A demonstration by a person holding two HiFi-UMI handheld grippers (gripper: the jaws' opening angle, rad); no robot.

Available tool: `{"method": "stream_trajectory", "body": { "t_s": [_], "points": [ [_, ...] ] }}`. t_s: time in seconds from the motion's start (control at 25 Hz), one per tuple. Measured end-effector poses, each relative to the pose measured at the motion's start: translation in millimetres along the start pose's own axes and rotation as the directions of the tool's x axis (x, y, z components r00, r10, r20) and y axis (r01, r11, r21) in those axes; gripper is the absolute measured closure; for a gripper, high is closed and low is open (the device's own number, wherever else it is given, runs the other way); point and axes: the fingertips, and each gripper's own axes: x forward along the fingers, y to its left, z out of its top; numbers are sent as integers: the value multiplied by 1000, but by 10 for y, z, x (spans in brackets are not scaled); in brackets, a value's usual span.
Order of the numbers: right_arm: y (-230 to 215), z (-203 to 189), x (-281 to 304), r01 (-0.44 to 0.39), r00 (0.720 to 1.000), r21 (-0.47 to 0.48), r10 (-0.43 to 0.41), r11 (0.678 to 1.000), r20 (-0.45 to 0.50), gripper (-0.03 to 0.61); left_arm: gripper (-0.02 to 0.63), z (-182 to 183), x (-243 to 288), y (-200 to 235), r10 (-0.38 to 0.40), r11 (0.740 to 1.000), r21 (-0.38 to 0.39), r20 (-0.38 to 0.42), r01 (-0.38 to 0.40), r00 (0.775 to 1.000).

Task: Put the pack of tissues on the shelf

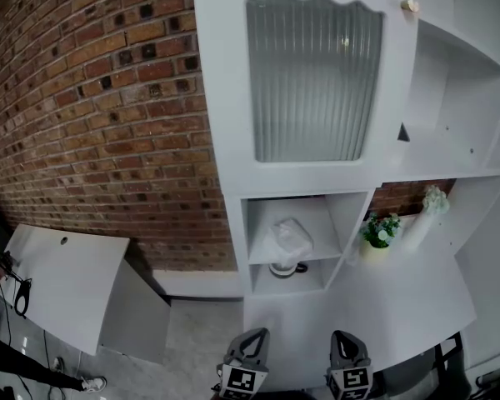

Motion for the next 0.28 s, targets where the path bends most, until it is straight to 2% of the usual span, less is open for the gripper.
{"method": "stream_trajectory", "body": {
  "t_s": [0.28],
  "points": [
    [-1, -17, 45, -1, 1000, -11, 1, 1000, -9, 574, 604, -14, 28, 8, 0, 1000, -7, -3, 0, 1000]
  ]
}}
